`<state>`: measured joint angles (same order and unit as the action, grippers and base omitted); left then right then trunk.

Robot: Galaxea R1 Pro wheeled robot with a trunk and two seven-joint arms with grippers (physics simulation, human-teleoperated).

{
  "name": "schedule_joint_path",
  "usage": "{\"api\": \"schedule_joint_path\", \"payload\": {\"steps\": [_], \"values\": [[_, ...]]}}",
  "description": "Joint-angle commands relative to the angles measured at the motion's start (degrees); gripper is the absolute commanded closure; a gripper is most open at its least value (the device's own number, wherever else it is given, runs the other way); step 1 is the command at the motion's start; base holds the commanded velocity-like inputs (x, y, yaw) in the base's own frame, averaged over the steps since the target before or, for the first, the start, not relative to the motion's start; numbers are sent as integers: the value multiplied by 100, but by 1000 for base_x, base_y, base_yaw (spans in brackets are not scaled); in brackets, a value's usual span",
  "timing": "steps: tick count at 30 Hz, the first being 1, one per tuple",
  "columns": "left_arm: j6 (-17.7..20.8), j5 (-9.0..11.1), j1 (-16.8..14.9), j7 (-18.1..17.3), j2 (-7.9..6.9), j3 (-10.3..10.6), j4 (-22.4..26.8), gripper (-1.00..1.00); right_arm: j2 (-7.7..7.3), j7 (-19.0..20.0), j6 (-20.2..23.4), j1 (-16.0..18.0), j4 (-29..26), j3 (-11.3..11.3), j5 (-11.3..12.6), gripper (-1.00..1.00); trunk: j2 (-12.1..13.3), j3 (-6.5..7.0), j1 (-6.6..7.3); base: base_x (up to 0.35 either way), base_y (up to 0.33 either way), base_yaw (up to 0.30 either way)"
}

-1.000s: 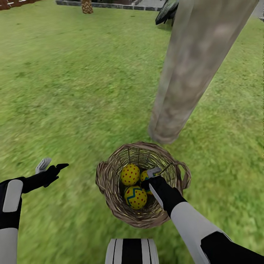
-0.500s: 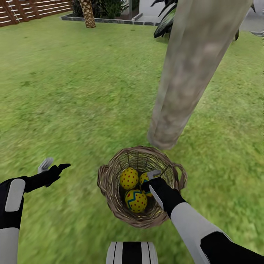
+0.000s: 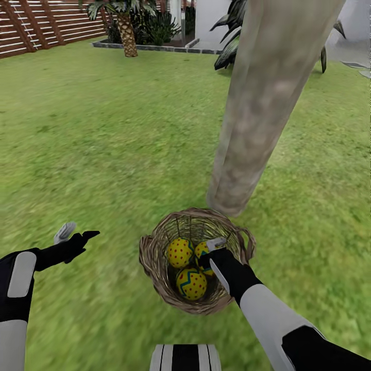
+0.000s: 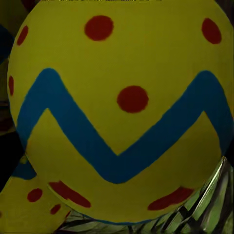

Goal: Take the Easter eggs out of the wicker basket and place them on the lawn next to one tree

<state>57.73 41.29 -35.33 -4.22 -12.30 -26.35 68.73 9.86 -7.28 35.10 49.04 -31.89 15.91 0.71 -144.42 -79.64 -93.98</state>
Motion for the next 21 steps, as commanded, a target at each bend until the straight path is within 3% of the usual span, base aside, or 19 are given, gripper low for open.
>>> {"api": "schedule_joint_path", "payload": {"steps": [1,12,21], "values": [[28,-43,-2,-44,2,-11,0,-100,-2,-28,31,1,-9,26,17,100,0,19,3,-32,0,0],[19,-45,-2,-44,8,-12,-8,-100,-1,-12,70,1,-124,41,26,100,15,263,32,-92,0,0],[19,-43,-1,-44,9,-12,-8,-100,0,60,612,-37,-661,35,35,100,27,462,55,-118,0,0]]}}
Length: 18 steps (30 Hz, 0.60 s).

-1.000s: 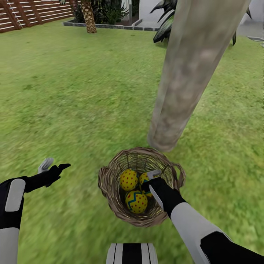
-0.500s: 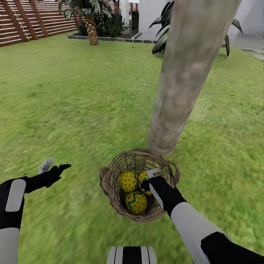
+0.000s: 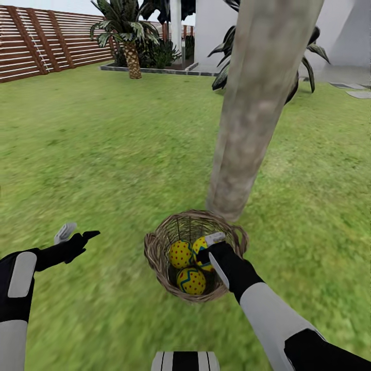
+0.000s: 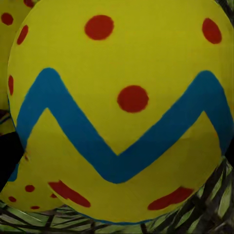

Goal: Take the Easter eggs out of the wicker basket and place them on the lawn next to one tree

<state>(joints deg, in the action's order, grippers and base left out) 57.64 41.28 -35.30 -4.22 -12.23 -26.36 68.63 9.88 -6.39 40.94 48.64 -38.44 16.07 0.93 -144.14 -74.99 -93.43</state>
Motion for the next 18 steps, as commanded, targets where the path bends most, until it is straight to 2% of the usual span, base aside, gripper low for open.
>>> {"api": "schedule_joint_path", "payload": {"steps": [1,3,4,7,9,12,15,18], "values": [[28,-42,-3,-44,1,-10,1,-100,2,-29,36,-1,-21,19,12,100,0,19,3,-4,0,0],[28,-43,-4,-44,1,-11,1,-100,-3,-28,47,-1,-131,19,15,100,3,63,8,-1,0,0],[28,-42,-3,-44,1,-10,1,-100,-4,-21,85,-16,-420,19,20,100,4,85,11,0,0,0],[28,-42,-3,-44,1,-10,1,-100,-2,155,612,-29,-860,19,21,100,8,151,19,0,0,0],[28,-42,-5,-44,1,-9,1,-100,3,463,932,-59,-1428,17,21,100,11,196,24,0,0,0],[28,-47,-8,-44,1,-9,1,-100,11,588,1335,-244,-2110,18,21,100,15,262,32,0,0,0],[28,-48,-4,-44,1,-9,1,-100,8,602,1452,-460,-2613,19,21,100,19,329,39,0,0,0],[28,-44,-6,-44,1,-11,-5,-100,0,604,1475,-643,-2966,19,21,100,23,395,47,-199,0,0]]}}
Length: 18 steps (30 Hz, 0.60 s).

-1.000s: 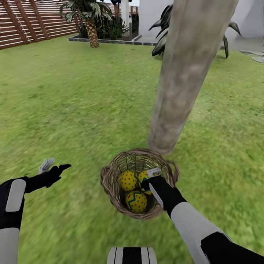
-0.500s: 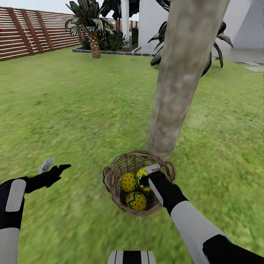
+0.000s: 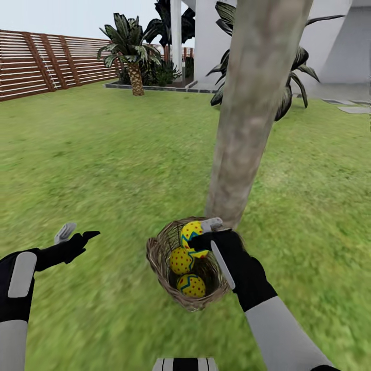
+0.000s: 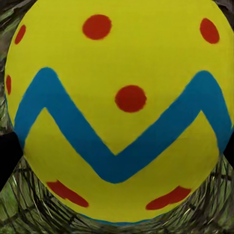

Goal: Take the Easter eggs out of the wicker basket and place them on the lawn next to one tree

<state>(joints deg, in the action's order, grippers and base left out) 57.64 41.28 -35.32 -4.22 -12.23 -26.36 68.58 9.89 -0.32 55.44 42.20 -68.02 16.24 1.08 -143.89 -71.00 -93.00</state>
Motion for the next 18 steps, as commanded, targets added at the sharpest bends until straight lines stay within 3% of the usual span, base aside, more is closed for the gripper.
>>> {"api": "schedule_joint_path", "payload": {"steps": [1,5,9,11,14,17,18], "values": [[28,-41,-4,-44,1,-10,0,-100,-4,-3,27,-100,-172,2,6,100,0,18,6,-314,0,0],[4,-48,-1,-44,1,-9,1,-100,-19,-3,221,-403,-770,2,-1,100,5,107,17,-164,0,0],[-15,-49,-1,-44,1,-9,-2,-100,-218,68,242,-546,-1049,2,5,100,11,196,27,-11,0,0],[-21,-49,-1,-44,1,-9,-5,-100,-308,387,237,-591,-1172,-2,0,100,13,240,32,0,0,0],[-25,-49,-1,-44,1,-9,-10,-100,-555,1342,208,-605,-1203,-130,6,100,17,306,40,0,0,0],[-29,-49,-1,-37,3,-9,-13,-100,-738,2678,196,-608,-1220,-949,1,100,21,373,47,0,0,0],[-31,-54,-1,-41,2,-7,-47,-100,-791,3001,196,-606,-1225,-1080,-1,100,23,395,50,0,0,0]]}}
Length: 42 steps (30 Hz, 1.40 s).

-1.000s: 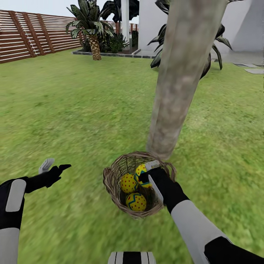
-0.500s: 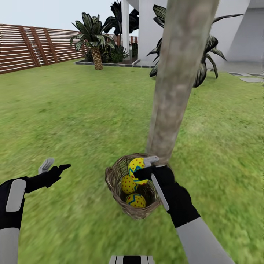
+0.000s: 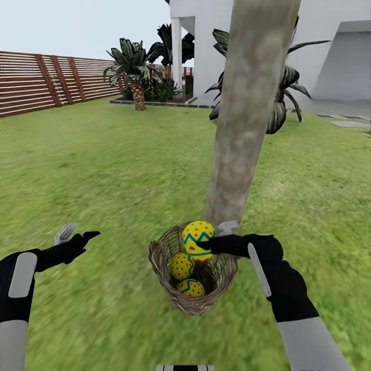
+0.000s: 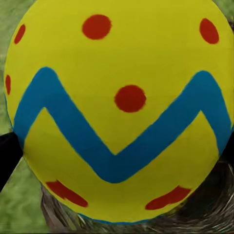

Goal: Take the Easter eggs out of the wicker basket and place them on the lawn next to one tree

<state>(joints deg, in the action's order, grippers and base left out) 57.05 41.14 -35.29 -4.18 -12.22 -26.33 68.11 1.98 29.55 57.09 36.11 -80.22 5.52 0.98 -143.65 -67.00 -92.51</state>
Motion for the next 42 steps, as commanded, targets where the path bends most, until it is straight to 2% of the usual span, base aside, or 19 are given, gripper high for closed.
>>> {"api": "schedule_joint_path", "payload": {"steps": [1,3,5,7,11,13,15,18,22,24,26,28,29,32,36,37,39,41,42], "values": [[27,-42,-5,-46,1,-3,-76,-100,-90,333,31,4,-12,-79,8,100,0,18,3,0,0,0],[26,-44,-5,-53,1,35,-214,-100,-327,1059,30,3,-18,-294,9,100,2,62,8,0,0,0],[25,-45,-5,-56,1,46,-246,-100,-437,1677,29,2,-27,-806,3,100,5,107,14,0,0,0],[25,-45,-5,-56,1,48,-252,-100,-643,1979,23,5,-87,-1124,4,100,8,151,19,0,0,0],[25,-45,-5,-57,1,49,-255,-100,-1114,2657,22,3,-115,-1465,7,100,13,240,29,0,0,0],[25,-45,-5,-57,1,49,-255,-100,-1389,2925,29,2,-106,-1575,7,100,16,284,34,0,0,0],[25,-45,-5,-57,1,49,-255,-100,-1633,3219,30,0,-93,-1600,2,100,19,328,39,0,0,0],[25,-45,-5,-57,4,53,-255,-100,-2099,3614,30,-98,-76,-1606,-1,100,23,395,47,0,0,0],[25,-45,-5,-57,9,70,-255,-100,-2438,3701,-9,-202,-48,-1619,-18,100,28,483,57,0,0,0],[25,-45,-5,-57,10,166,-255,-100,-2704,3699,-41,-292,-14,-1626,-19,100,31,528,63,0,0,0],[25,-45,-5,-57,9,269,-255,-100,-2829,3699,-51,-309,44,-1725,-24,100,33,572,68,0,0,0],[25,-45,-5,-57,9,296,-255,-100,-2895,3695,-56,-319,84,-2053,-67,100,36,616,73,0,0,0],[25,-43,-5,-57,9,306,-252,-100,-2904,3690,-60,-322,90,-2153,-175,100,36,616,73,0,0,0],[25,-37,-5,-57,17,309,-223,-100,-2895,3670,-187,-377,193,-2215,-713,100,36,616,73,0,0,0],[25,-36,-5,-64,18,303,-223,-100,-2889,3562,-383,-396,452,-2230,-935,100,36,616,73,0,0,0],[25,-36,-5,-65,18,304,-230,-100,-2888,3450,-504,-400,532,-2231,-1017,100,36,616,73,0,0,0],[25,-36,-5,-76,94,304,-215,-100,-2872,2954,-785,-402,644,-2231,-1259,100,36,616,73,0,0,0],[25,-36,-5,-216,172,306,-209,-100,-2863,2230,-993,-403,812,-2230,-1393,100,36,616,73,0,0,0],[25,-36,-5,-410,185,305,-232,-100,-2859,1769,-1115,-403,916,-2227,-1410,100,36,616,73,0,0,0]]}}
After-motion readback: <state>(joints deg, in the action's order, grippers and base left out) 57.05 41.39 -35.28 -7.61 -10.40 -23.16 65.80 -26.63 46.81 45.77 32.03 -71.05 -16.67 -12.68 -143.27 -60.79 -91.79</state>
